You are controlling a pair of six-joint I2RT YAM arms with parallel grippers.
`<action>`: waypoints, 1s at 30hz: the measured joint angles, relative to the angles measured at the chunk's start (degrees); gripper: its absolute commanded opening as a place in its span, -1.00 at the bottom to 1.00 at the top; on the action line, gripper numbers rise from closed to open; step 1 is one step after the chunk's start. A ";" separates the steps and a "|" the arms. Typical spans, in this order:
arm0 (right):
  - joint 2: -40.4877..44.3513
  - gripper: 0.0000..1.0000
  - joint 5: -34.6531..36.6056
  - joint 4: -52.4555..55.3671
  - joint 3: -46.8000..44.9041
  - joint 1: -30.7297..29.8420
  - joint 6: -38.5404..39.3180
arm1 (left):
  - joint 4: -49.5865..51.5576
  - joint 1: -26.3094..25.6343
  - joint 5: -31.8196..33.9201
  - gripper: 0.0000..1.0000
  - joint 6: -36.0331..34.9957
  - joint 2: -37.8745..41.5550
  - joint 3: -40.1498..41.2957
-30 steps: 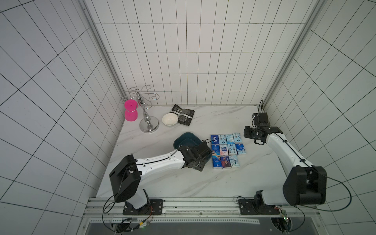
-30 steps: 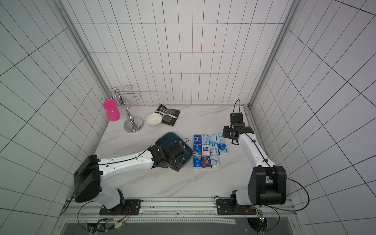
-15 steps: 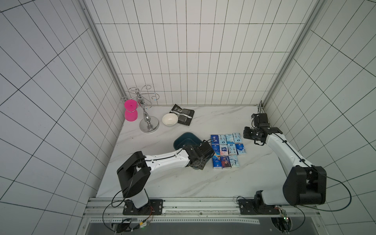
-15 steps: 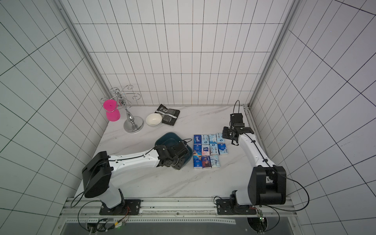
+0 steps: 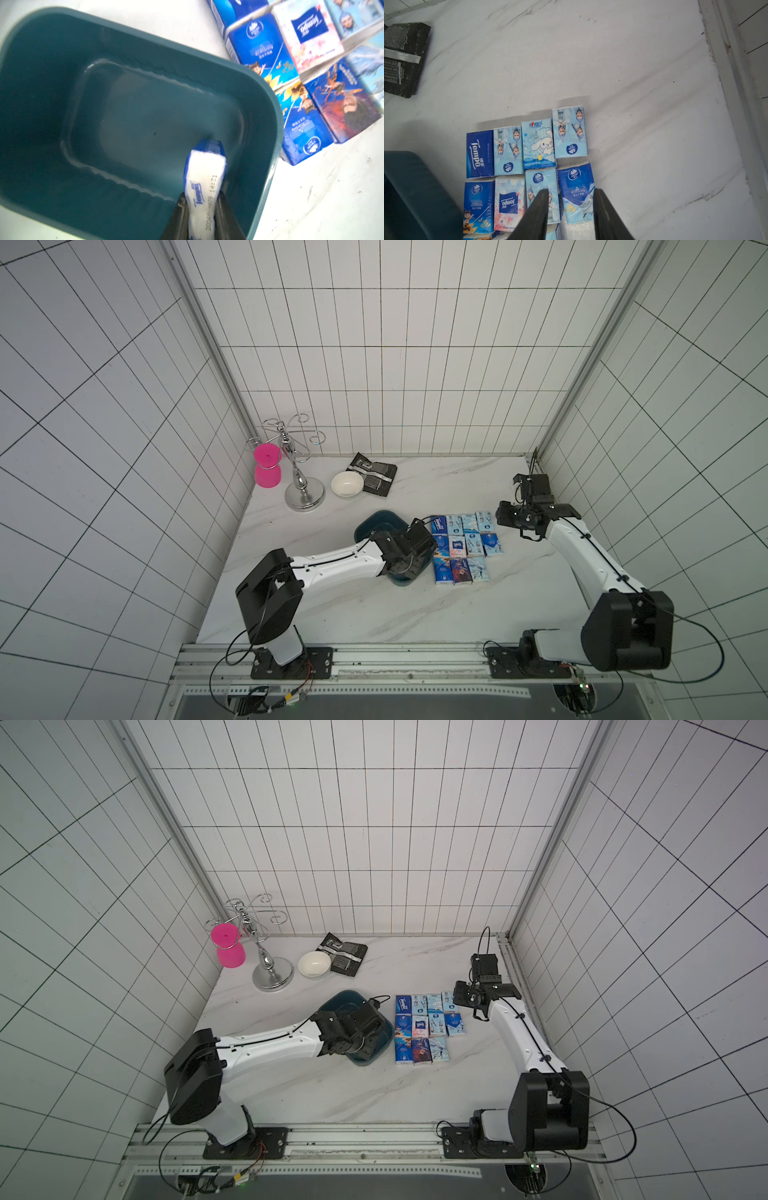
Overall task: Take the pocket tissues out of the storage box
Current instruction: Pick up the pocket tissues from the storage box, then place the pocket tissues at the center of the board.
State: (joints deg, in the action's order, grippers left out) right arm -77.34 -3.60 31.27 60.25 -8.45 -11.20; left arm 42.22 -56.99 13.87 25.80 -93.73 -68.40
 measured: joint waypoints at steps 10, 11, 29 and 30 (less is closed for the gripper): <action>0.96 -0.19 -1.25 0.00 0.00 7.39 -3.34 | -3.19 -2.34 -6.69 -0.62 -2.84 5.70 -11.37; 1.33 -0.18 -1.22 -0.02 0.00 8.81 -3.93 | -4.33 -2.82 -9.20 -0.62 -3.43 4.79 -12.48; 6.84 -0.17 -3.28 -5.53 -6.97 19.32 -9.42 | -9.81 -7.19 -39.95 -0.60 -11.17 -29.00 -35.87; 6.84 -0.17 -3.28 -5.97 -7.30 19.37 -9.42 | -9.88 -7.34 -40.22 -0.60 -11.28 -29.97 -36.92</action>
State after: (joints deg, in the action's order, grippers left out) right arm -70.50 -6.87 25.30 52.95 10.92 -20.62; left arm 32.34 -64.34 -26.35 14.52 -123.70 -105.32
